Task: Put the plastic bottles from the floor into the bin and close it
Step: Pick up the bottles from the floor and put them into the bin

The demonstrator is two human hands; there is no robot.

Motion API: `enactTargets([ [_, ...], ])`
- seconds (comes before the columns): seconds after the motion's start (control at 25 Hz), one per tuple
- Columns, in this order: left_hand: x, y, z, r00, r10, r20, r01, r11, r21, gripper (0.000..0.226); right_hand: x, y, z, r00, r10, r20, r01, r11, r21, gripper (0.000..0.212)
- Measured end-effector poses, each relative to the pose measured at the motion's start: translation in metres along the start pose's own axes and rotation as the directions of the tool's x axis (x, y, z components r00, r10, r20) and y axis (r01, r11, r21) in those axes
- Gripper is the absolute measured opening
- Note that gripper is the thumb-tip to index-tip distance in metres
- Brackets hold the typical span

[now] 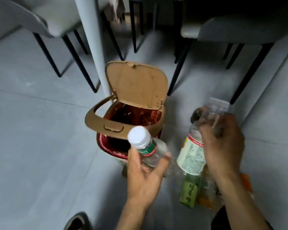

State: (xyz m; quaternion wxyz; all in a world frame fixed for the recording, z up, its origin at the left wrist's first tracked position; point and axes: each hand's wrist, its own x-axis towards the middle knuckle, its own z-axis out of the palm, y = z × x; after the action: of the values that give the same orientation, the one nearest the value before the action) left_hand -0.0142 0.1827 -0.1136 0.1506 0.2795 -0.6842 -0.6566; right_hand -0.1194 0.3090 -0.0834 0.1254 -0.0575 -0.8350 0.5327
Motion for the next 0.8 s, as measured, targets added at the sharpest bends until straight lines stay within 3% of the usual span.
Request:
enactTargets([
  [0.12, -0.004, 0.057, -0.033, 0.966, 0.231, -0.116, -0.232, 0.973, 0.003, 0.049, -0.007, -0.027, -0.014, 0.986, -0.097, -0.138, 0.138, 0.936, 0.324, 0.015],
  [0.28, 0.001, 0.090, -0.065, 0.876, 0.376, -0.301, -0.408, 0.911, -0.050, 0.050, -0.008, -0.041, -0.008, 0.966, -0.165, -0.201, 0.238, 0.870, 0.431, 0.014],
  [0.36, 0.018, 0.093, -0.078, 0.868, 0.406, -0.285, -0.421, 0.907, 0.010, 0.058, -0.009, -0.044, 0.002, 0.952, -0.208, -0.226, 0.293, 0.836, 0.464, 0.017],
  [0.56, 0.073, 0.038, -0.099, 0.964, 0.261, -0.051, -0.237, 0.930, 0.280, 0.061, -0.030, -0.028, 0.055, 0.952, -0.305, 0.030, 0.290, 0.930, 0.225, 0.051],
  [0.64, 0.090, 0.012, -0.103, 0.966, 0.255, 0.040, -0.249, 0.885, 0.393, 0.066, -0.038, -0.009, 0.076, 0.943, -0.279, 0.183, 0.263, 0.959, 0.109, 0.053],
  [0.8, 0.122, -0.012, -0.096, 0.972, 0.187, 0.140, -0.232, 0.842, 0.486, 0.069, -0.028, 0.013, 0.109, 0.881, -0.309, 0.357, 0.361, 0.928, -0.087, 0.051],
])
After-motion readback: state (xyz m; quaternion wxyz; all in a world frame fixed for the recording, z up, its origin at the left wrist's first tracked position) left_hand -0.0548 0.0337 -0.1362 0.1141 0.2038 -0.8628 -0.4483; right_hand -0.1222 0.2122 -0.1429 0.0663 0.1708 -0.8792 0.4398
